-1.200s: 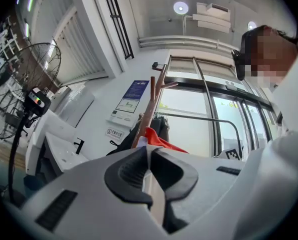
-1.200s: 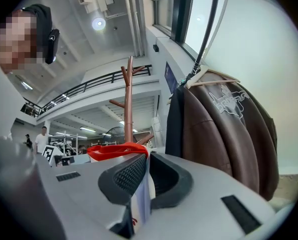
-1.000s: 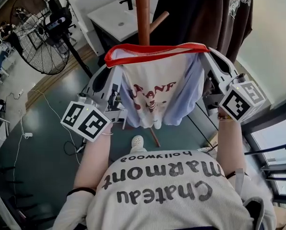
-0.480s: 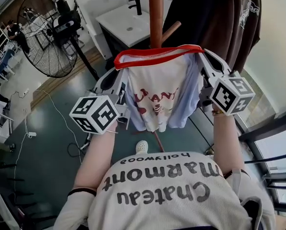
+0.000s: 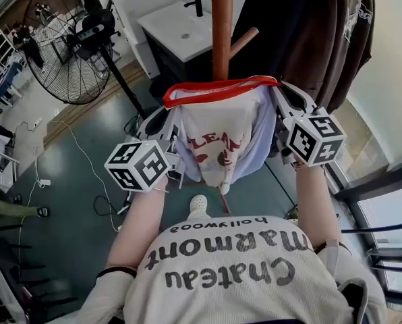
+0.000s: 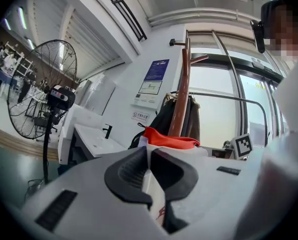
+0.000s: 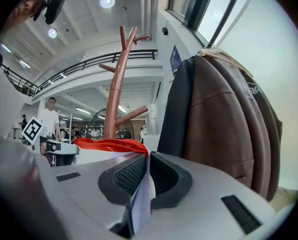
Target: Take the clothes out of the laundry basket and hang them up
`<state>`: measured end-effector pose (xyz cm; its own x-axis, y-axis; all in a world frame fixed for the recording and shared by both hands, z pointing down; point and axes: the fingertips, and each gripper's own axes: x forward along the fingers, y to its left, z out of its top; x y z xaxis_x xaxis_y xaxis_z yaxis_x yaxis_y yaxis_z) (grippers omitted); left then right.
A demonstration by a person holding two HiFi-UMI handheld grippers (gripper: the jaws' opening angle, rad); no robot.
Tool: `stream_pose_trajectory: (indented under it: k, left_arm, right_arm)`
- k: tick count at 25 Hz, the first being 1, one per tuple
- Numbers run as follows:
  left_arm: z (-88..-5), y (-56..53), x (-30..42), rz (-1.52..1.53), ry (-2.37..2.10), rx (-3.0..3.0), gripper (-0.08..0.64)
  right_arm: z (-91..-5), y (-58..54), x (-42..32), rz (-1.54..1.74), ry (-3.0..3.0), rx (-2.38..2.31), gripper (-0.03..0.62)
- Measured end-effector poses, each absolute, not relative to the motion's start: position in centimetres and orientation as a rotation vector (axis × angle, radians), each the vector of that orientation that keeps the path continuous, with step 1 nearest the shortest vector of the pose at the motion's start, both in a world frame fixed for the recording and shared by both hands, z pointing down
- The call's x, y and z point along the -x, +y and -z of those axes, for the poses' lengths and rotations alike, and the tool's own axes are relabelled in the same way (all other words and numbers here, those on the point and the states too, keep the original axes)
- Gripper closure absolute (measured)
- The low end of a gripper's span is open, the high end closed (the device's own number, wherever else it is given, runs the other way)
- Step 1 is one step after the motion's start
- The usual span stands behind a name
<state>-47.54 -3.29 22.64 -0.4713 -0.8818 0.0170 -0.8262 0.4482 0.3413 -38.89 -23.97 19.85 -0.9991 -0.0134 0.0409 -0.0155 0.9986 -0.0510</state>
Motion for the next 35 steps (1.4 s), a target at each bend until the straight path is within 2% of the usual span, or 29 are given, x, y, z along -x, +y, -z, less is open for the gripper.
stream_pose_trajectory:
  k: [25, 35]
  left_arm:
    - [-26.7, -2.6, 44.0, 0.483, -2.489, -1.411, 0.541]
    - [-27.5, -3.4, 43.3, 0.482, -2.468, -1.414, 0.541]
  right_arm:
    - [-28.6, -20.9, 37.1, -0.166, -2.919, 0.155, 0.546]
    - [-31.1, -19.0, 37.2, -0.327, -2.879, 0.308, 0.546]
